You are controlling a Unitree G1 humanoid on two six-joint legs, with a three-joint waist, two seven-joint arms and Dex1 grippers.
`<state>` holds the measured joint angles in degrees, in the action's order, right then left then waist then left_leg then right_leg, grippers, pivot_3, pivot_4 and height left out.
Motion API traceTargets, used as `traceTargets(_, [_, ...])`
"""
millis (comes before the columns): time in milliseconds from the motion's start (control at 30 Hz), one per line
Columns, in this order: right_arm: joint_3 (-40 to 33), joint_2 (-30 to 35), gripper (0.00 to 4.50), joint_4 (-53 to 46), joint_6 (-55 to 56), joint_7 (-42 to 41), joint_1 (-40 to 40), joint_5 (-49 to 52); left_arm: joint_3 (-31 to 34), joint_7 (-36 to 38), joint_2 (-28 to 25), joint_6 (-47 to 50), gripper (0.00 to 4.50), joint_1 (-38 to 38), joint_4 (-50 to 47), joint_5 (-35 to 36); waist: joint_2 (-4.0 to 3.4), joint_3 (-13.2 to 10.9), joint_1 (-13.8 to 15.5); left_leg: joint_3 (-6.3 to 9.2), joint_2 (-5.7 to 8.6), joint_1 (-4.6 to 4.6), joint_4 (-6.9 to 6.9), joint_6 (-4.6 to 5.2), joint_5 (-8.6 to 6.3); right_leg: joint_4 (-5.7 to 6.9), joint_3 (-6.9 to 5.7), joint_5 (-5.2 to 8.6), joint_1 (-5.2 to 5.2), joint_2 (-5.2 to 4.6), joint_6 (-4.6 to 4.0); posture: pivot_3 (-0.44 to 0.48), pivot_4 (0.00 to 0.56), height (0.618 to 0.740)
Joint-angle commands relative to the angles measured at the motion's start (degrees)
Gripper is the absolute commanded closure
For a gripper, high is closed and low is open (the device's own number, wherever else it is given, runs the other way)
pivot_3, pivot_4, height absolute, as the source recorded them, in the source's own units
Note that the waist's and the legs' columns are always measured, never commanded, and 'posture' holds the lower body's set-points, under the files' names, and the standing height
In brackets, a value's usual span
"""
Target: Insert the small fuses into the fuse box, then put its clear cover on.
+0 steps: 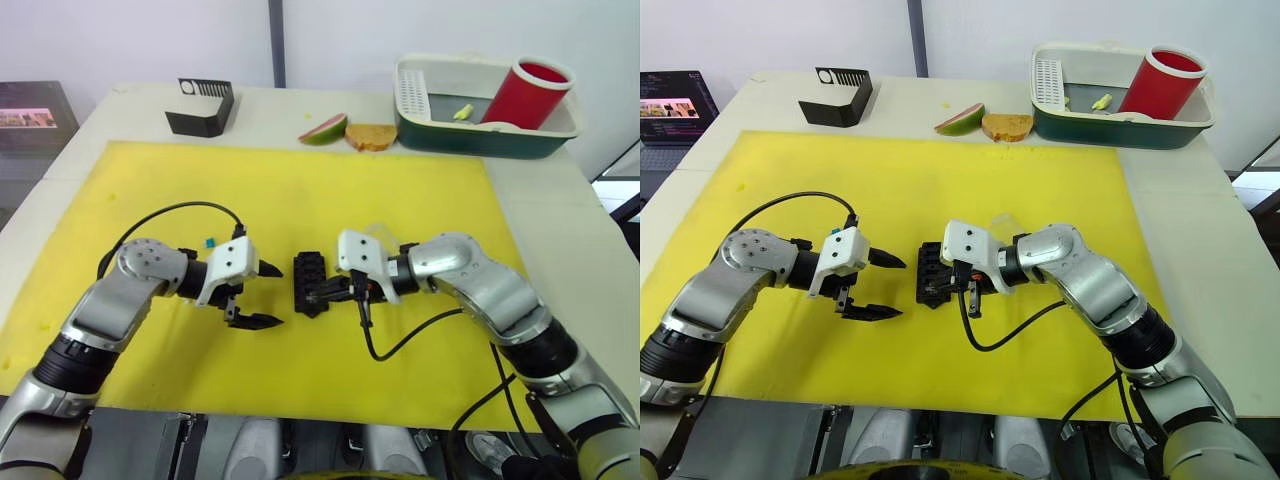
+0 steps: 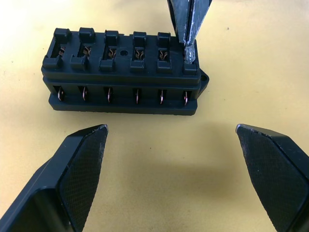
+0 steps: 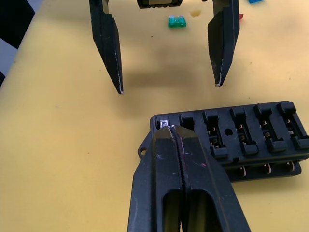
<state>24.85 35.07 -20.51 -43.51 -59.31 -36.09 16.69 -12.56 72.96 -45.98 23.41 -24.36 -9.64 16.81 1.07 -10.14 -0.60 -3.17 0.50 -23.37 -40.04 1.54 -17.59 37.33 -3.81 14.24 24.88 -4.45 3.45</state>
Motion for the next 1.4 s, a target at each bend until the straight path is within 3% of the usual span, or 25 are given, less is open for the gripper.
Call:
traceTargets(33, [0.94,0.80,4.48,-0.97,0.91,-0.12,0.41,-1.20,1.19,-0.17,0.09,0.36,0.00,-0.89,-1.54,0.93,0.00,0.00,0.00,0.00,0.00,0.00,0.00,0.00,0.00,0.00,0.00,0.00,0.00,0.00,0.00,0.000,0.150,0.740])
traceTargets(633, [2.46,1.22,4.48,-0.93,5.20,-1.75,1.29,-4.40,2.52,0.49,-0.82,2.59,0.00,-1.25,-1.00,1.89,0.01,0.01,0.00,0.00,0.00,0.04,0.00,0.00,0.00,0.00,0.00,0.00,-0.05,0.01,0.00,0.000,0.150,0.740])
traceTargets(1067, [-5.04,0.17,4.48,-2.21,1.98,-3.85,-4.40,2.83,7.13,1.64,-2.90,6.62,0.00,-3.92,-1.21,6.90,0.00,0.00,0.03,0.01,0.00,0.03,-0.01,-0.01,0.00,0.00,0.00,0.00,-0.04,0.01,0.00,0.000,0.150,0.740])
traceTargets(1167, [-7.65,0.92,4.48,-1.70,1.74,-4.60,-5.77,4.78,9.22,2.47,-4.38,8.39,0.00,-4.48,-1.61,9.03,0.00,0.00,-0.01,0.02,0.00,0.03,-0.01,-0.01,0.00,-0.01,0.00,0.00,-0.04,0.01,0.00,0.000,0.150,0.740])
traceTargets(1367, [-15.47,10.31,4.48,3.81,8.86,-8.15,-4.98,3.45,18.83,5.02,-14.38,12.38,0.00,-1.07,-0.80,12.95,-0.02,-0.01,-0.05,0.01,0.00,0.02,-0.01,-0.01,0.00,-0.03,0.00,0.00,-0.03,0.01,0.00,0.000,0.150,0.740])
traceTargets(1400, [-16.26,11.74,4.23,4.71,10.08,-8.58,-4.34,3.22,20.05,5.26,-15.84,12.07,0.00,0.01,-0.11,12.83,-0.02,-0.01,-0.04,0.01,0.00,0.03,0.01,-0.01,0.00,-0.04,0.00,0.00,-0.03,0.00,0.00,0.000,0.150,0.740])
